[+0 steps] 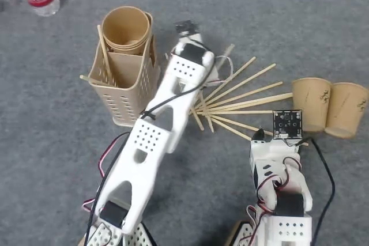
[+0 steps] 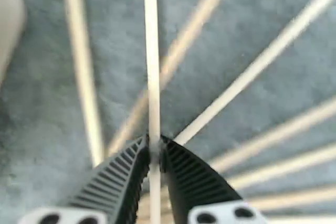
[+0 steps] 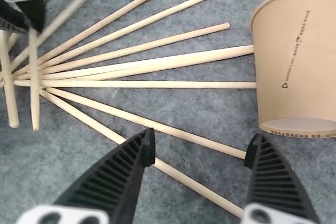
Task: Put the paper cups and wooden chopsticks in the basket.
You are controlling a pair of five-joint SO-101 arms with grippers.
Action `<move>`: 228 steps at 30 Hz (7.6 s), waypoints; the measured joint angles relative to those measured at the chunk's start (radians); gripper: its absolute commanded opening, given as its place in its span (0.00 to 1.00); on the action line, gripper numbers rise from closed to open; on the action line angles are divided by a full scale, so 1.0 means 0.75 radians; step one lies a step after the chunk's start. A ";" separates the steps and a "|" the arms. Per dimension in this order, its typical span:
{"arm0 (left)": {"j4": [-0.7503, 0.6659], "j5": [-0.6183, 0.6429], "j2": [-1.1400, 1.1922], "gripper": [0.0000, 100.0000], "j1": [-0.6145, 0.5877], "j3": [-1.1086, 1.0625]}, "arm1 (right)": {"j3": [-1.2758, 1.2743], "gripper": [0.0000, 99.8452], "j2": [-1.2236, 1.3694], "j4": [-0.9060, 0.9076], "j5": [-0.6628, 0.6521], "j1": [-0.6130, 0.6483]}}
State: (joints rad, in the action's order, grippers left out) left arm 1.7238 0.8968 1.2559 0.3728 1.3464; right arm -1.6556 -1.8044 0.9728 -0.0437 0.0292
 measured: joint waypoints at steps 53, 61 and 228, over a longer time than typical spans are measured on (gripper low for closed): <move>-0.356 -0.683 -2.390 0.01 -0.601 -1.213 | 0.000 0.28 0.000 0.000 0.000 0.000; -0.485 -0.683 -2.623 0.01 -0.659 -1.342 | 0.000 0.28 0.000 0.000 0.000 0.000; -0.651 -0.311 -1.504 0.01 0.063 -1.721 | 0.000 0.28 0.000 0.000 0.000 0.000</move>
State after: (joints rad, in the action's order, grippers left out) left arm 1.2359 0.6636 0.1281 0.4204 0.0560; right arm -1.6556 -1.8044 0.9728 -0.0437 0.0292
